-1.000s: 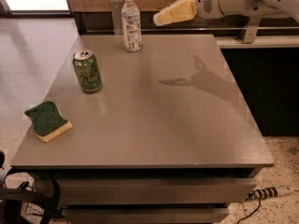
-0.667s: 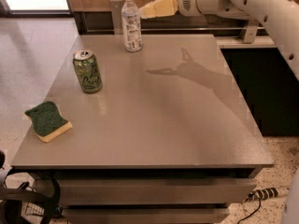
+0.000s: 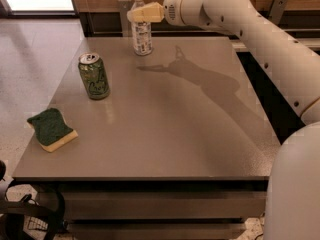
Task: Move blue plastic bottle near sponge
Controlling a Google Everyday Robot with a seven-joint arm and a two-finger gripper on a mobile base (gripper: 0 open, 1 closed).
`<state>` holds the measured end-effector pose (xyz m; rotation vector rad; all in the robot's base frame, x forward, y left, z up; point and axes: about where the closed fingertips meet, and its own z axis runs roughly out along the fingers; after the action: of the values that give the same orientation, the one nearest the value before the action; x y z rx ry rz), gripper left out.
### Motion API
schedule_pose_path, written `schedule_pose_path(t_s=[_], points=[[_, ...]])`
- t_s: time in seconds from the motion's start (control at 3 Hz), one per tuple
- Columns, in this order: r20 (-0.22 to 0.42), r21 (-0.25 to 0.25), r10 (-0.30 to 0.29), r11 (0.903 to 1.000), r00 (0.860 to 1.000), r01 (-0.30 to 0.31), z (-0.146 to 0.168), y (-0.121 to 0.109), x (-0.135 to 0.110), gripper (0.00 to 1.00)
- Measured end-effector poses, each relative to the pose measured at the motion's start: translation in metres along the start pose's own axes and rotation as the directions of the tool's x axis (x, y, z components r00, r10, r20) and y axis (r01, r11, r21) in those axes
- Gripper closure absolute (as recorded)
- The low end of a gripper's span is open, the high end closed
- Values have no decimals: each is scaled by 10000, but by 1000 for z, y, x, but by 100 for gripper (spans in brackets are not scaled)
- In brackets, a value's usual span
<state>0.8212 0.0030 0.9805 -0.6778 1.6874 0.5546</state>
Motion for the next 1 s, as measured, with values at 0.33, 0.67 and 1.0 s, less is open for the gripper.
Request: schedule_pose_path(t_s=[0.33,0.67,1.0], points=[[495,466,381,9981,9980,-404,36,-7,11,0],[941,1016,707,9916,9931,-802,60,-21,20,0],[966,1028,697,9915,9929,-796,60,-21,19,0]])
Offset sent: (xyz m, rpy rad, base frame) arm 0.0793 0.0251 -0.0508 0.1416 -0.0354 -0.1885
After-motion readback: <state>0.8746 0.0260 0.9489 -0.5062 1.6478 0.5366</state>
